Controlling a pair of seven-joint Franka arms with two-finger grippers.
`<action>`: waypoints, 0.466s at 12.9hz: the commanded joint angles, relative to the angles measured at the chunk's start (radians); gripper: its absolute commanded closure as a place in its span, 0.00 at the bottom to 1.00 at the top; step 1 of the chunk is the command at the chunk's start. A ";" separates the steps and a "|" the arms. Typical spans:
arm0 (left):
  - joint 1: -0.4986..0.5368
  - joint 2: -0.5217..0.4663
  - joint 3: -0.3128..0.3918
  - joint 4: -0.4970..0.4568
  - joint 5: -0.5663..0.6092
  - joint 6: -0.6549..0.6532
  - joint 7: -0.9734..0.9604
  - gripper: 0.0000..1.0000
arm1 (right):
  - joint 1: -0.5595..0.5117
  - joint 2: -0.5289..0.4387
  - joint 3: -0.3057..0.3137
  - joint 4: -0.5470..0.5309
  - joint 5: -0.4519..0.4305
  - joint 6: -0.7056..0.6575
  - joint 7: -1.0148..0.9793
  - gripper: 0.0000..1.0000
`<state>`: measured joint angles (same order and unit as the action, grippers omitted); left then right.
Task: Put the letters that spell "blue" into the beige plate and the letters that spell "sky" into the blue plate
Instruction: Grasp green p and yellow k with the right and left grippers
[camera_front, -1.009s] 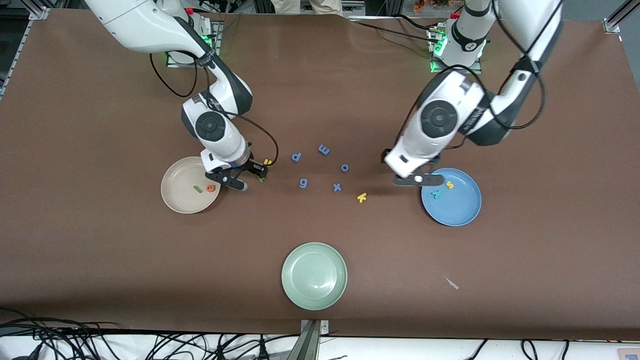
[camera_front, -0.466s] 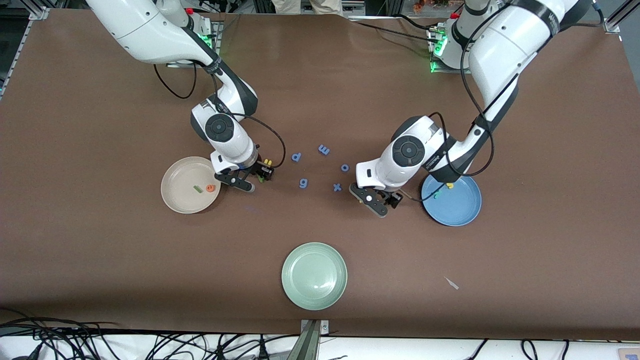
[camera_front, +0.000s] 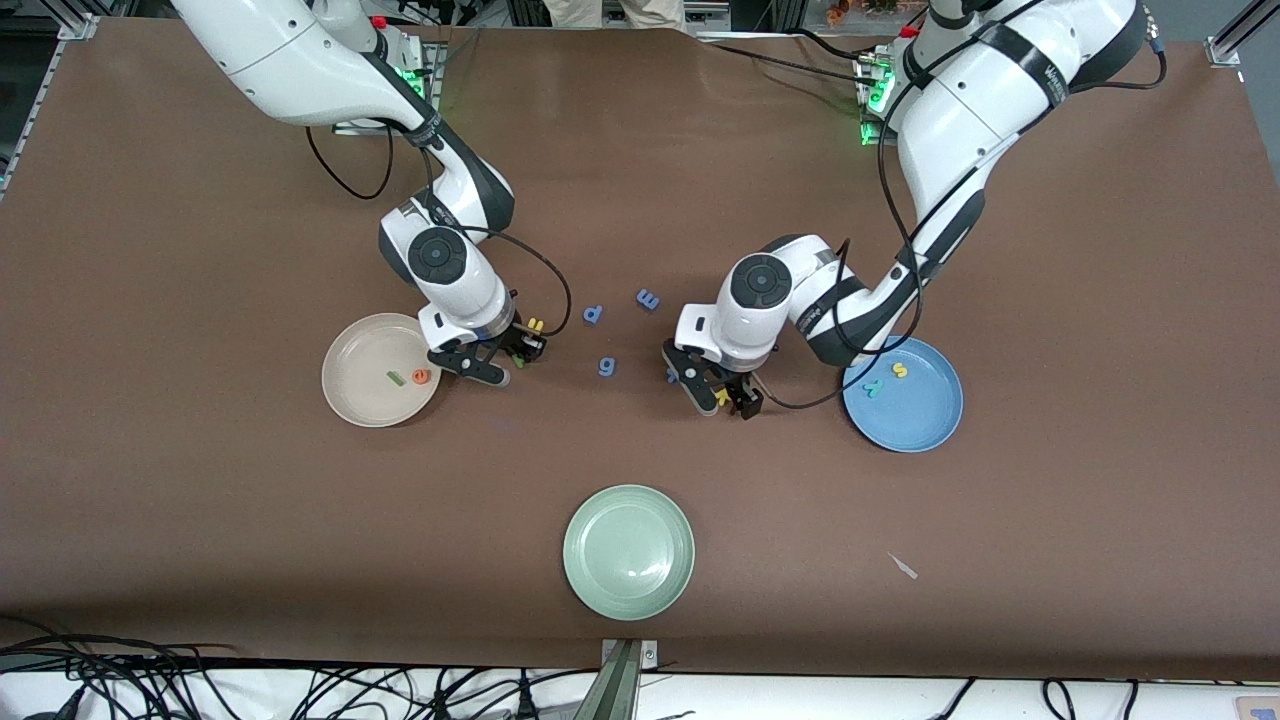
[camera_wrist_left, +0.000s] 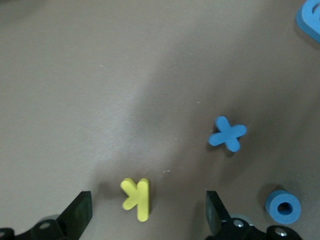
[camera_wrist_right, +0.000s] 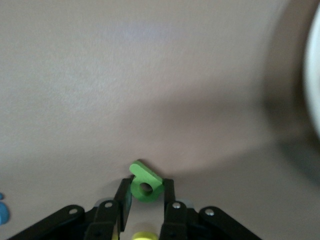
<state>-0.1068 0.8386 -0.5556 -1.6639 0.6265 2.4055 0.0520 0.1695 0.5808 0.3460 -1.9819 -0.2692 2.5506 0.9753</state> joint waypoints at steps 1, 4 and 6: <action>0.004 0.019 0.006 0.033 0.029 0.003 0.029 0.00 | -0.008 -0.047 -0.036 0.040 -0.007 -0.117 -0.149 0.84; 0.009 0.030 0.008 0.033 0.022 0.003 0.031 0.20 | -0.021 -0.096 -0.096 0.032 -0.001 -0.186 -0.346 0.83; 0.012 0.031 0.008 0.033 0.018 0.004 0.029 0.36 | -0.033 -0.117 -0.139 0.022 0.002 -0.225 -0.482 0.81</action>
<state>-0.0995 0.8497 -0.5424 -1.6570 0.6265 2.4074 0.0651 0.1468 0.4996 0.2340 -1.9371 -0.2691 2.3611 0.5976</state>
